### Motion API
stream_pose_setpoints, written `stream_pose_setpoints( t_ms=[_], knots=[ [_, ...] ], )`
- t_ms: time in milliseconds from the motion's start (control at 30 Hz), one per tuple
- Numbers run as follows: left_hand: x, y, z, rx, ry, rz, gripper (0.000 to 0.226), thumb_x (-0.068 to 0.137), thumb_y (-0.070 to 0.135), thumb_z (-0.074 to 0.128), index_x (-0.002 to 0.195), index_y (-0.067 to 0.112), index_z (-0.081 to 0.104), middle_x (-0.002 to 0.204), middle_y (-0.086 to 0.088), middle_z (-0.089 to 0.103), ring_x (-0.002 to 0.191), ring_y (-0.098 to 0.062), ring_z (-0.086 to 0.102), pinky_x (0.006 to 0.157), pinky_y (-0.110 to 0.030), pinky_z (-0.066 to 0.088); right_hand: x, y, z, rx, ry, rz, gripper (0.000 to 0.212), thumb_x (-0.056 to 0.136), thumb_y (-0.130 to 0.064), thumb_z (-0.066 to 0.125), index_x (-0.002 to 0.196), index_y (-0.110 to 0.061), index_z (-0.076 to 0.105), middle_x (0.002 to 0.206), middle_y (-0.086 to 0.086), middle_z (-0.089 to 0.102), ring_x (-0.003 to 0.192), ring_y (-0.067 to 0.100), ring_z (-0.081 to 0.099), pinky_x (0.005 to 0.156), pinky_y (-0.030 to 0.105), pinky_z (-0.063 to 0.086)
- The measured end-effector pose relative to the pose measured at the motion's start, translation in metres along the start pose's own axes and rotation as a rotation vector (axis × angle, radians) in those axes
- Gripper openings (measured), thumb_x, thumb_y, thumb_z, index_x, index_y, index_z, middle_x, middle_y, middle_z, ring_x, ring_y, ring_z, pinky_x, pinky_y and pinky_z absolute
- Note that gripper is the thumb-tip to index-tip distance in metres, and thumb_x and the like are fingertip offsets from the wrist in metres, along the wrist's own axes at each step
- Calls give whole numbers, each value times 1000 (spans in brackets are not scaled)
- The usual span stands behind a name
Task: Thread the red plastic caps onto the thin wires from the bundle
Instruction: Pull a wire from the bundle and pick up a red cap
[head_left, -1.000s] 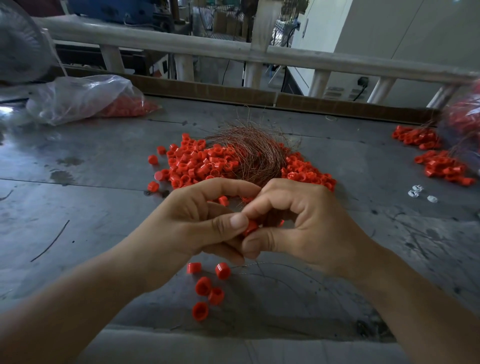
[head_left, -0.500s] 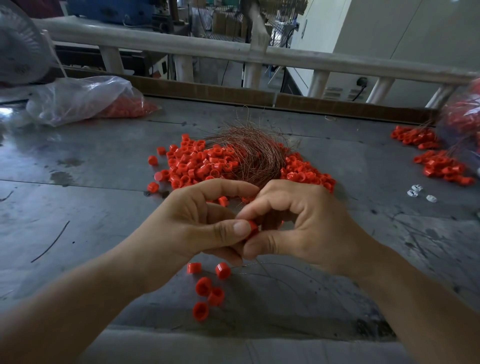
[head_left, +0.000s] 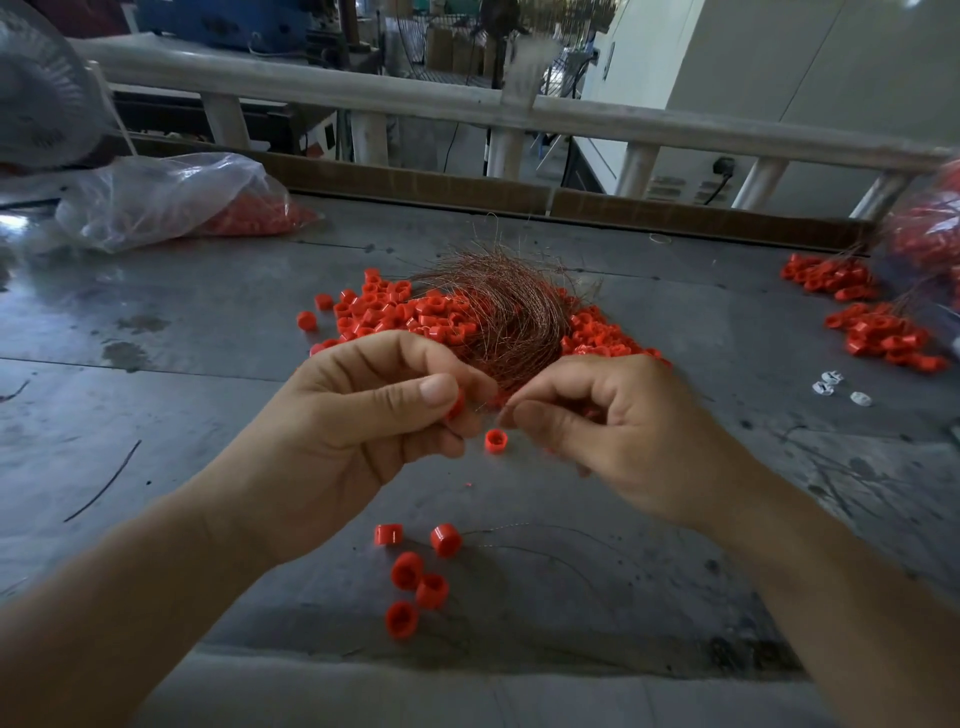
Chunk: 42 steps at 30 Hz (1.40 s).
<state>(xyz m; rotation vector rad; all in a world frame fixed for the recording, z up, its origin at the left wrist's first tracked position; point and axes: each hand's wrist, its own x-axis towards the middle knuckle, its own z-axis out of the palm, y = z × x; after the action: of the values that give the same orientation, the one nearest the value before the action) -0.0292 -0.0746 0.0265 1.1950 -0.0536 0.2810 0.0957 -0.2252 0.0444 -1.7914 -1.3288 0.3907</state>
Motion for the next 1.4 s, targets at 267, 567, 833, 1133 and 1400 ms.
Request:
stream_pose_setpoints(
  t_ms=[267, 567, 833, 1133, 1400],
  knots=[
    [3, 9, -6, 372, 233, -139, 18, 53, 1, 62, 57, 18, 69, 53, -4, 59, 45, -15, 59, 38, -20, 44, 0, 3, -3, -180, -144, 123, 11, 74, -20, 74, 80, -28, 69, 65, -15, 61, 64, -9, 56, 58, 5, 41],
    [4, 8, -11, 420, 159, -208, 15, 44, 12, 74, 58, 13, 69, 58, -9, 64, 54, -16, 64, 47, -20, 50, 0, 7, 9, -254, -87, 96, 8, 84, -26, 64, 86, -22, 71, 70, -15, 56, 70, -8, 53, 63, 6, 39],
    [12, -2, -26, 1052, 580, -35, 19, 69, 10, 75, 62, 24, 65, 61, 3, 64, 56, -6, 57, 55, -21, 45, -1, 8, 13, -426, -274, 106, 14, 84, -26, 64, 93, -23, 73, 63, -22, 46, 65, -15, 47, 65, -3, 34],
    [21, -24, -38, 1477, 479, -37, 18, 68, 23, 78, 83, 23, 67, 77, 12, 51, 70, -12, 50, 62, -26, 36, -2, 10, 1, -386, -437, 166, 33, 76, -49, 64, 102, -27, 68, 79, -21, 58, 77, -14, 53, 66, 2, 41],
    [24, -24, -36, 1501, 431, -54, 15, 73, 18, 74, 75, 26, 62, 72, 17, 51, 67, -7, 47, 59, -24, 35, 1, 17, -7, -376, -233, 195, 17, 77, -43, 65, 85, -28, 69, 77, -15, 65, 74, -7, 57, 66, 9, 46]
  ],
)
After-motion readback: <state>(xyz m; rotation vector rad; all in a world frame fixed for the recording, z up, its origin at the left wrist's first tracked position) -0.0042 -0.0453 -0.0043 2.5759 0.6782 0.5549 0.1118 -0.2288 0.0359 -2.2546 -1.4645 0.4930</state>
